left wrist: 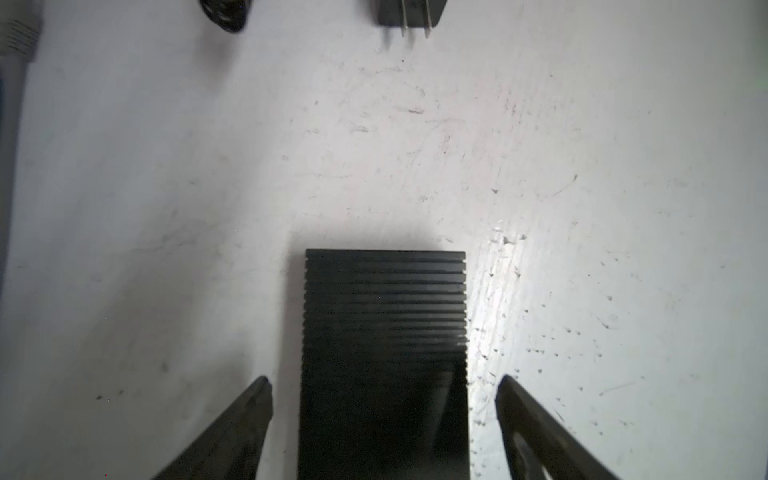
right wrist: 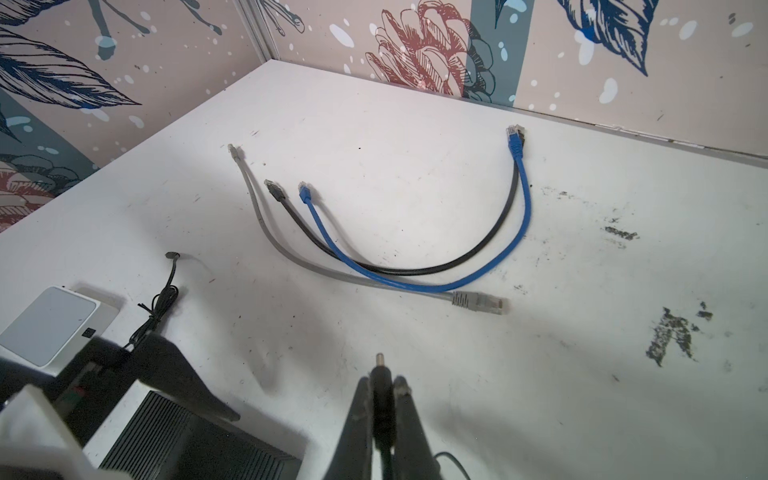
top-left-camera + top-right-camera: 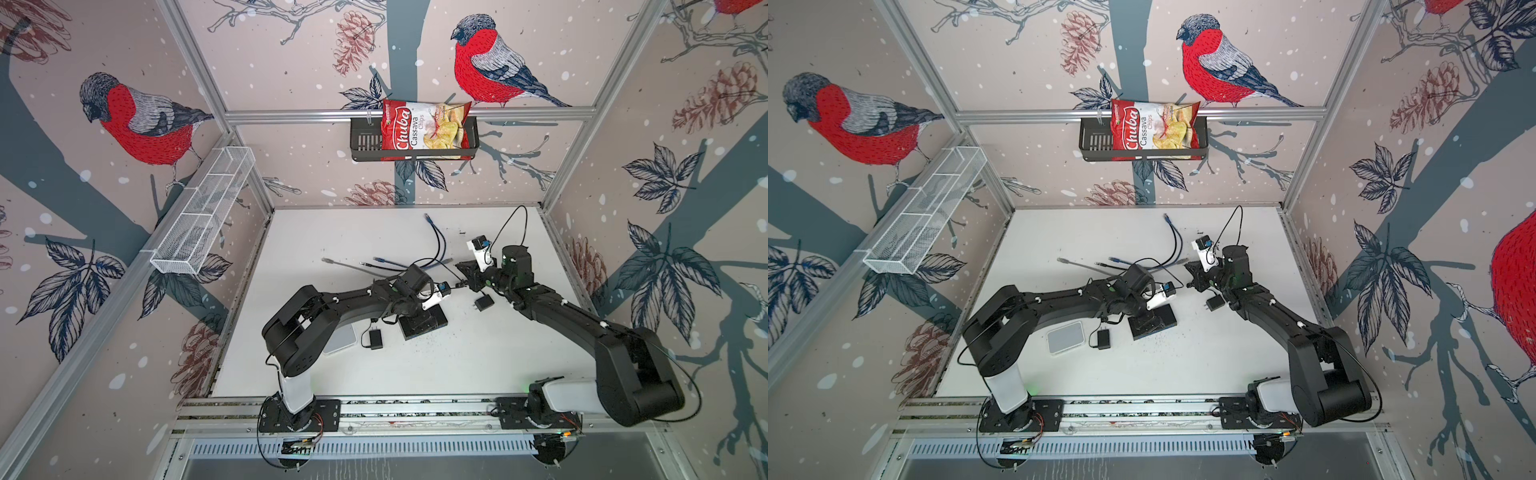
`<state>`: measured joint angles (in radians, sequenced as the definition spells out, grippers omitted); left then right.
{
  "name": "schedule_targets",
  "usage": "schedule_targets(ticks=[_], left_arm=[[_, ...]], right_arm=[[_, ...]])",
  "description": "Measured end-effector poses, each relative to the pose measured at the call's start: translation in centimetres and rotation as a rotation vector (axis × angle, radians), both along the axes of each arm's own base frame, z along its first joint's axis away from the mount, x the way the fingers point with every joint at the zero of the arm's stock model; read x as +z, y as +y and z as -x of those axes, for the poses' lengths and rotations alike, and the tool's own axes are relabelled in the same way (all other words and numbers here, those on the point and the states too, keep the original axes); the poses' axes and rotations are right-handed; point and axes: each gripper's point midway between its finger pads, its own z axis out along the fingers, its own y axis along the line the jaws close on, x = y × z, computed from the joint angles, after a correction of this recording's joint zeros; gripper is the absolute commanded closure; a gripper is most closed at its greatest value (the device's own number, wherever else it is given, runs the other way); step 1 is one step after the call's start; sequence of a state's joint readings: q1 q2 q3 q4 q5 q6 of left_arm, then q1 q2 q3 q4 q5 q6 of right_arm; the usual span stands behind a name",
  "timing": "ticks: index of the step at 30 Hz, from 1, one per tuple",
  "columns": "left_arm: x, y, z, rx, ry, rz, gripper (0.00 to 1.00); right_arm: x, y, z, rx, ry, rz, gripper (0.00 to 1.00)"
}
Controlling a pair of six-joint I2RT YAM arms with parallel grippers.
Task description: Insert the plug into the switch port
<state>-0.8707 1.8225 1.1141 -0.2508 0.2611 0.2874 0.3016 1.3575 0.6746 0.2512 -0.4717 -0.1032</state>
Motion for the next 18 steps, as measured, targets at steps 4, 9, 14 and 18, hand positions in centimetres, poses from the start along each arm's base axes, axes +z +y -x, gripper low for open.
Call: schedule_targets(ticks=[4, 9, 14, 18], left_arm=[[-0.9, 0.3, 0.3, 0.002, 0.005, -0.067, 0.24], [-1.1, 0.9, -0.2, 0.024, -0.01, -0.118, 0.24], [-1.5, 1.0, -0.5, 0.032, -0.012, -0.147, 0.22], [-2.1, 1.1, -0.6, 0.035, -0.003, -0.175, 0.21]], right_arm=[[0.1, -0.4, -0.2, -0.017, -0.004, 0.005, 0.99], [0.2, -0.7, -0.1, -0.027, -0.011, 0.006, 0.99], [0.1, -0.9, 0.0, -0.03, -0.009, 0.007, 0.98], [-0.1, -0.9, 0.0, -0.031, -0.005, 0.008, 0.98]])
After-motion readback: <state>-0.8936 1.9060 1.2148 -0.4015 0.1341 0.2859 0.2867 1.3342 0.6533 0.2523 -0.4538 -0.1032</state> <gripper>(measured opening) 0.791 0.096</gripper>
